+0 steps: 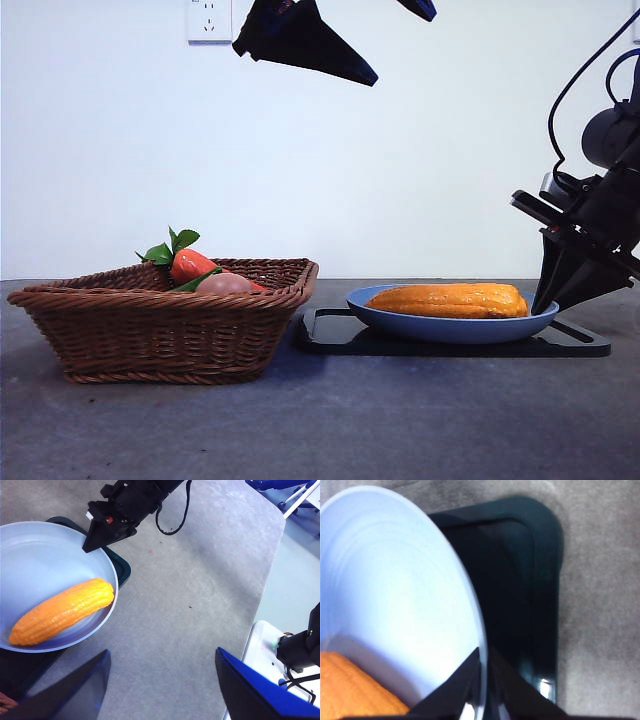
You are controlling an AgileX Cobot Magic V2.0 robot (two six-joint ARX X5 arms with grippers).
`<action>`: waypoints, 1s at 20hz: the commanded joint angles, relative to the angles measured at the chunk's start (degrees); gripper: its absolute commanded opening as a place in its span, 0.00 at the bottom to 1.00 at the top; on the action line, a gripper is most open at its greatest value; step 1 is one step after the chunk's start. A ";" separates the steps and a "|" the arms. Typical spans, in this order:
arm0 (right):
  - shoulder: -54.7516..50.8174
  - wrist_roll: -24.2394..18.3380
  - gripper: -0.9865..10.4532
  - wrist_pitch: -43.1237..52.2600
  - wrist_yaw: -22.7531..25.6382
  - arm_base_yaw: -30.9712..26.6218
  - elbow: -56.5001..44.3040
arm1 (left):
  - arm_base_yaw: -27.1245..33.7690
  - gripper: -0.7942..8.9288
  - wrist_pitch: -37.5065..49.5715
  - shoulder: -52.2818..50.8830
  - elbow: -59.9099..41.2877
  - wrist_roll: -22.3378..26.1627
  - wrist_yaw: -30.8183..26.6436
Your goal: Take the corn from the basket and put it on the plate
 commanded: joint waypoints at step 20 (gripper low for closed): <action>-28.02 -11.61 0.25 -23.39 -4.00 -1.95 1.33 | -0.37 0.43 -2.12 0.31 1.53 0.35 0.04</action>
